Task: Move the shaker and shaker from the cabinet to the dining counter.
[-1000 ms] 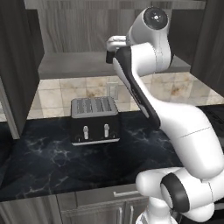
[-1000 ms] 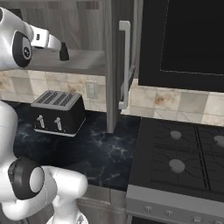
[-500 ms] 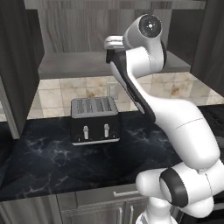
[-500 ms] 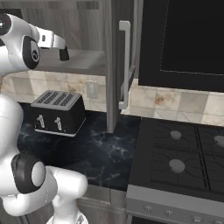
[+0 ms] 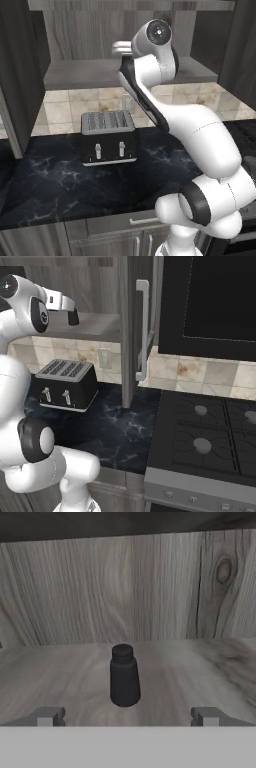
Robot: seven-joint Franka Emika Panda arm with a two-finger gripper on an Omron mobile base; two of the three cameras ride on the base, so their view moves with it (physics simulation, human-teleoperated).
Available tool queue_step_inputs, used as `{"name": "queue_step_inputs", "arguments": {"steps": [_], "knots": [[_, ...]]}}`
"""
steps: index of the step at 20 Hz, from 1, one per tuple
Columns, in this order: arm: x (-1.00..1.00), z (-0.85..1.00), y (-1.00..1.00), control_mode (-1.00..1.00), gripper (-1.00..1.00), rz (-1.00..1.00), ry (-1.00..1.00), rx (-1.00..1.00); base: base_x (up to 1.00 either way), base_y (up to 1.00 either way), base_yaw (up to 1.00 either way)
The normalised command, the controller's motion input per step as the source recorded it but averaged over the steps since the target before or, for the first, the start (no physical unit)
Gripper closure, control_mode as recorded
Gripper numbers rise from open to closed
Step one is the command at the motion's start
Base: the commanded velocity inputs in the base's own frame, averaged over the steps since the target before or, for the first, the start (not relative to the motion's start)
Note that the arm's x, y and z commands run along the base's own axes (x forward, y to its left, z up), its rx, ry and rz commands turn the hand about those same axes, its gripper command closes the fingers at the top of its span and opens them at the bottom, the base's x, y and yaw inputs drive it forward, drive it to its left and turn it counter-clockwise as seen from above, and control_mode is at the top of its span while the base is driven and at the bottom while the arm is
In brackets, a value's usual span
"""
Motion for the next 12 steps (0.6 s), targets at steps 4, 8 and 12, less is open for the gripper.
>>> {"name": "queue_step_inputs", "arguments": {"steps": [4, 8, 12], "knots": [[0.37, 0.0, 0.02, -1.0, -1.0, 0.0, 0.0, 0.0, 0.0, 0.0, 0.0], [0.33, 0.0, 0.0, -1.0, -1.0, 0.0, 0.0, 0.0, 0.0, 0.0, 0.0], [0.21, 0.0, 0.0, -1.0, -1.0, 0.0, 0.0, 0.0, 0.0, 0.0, 0.0]]}}
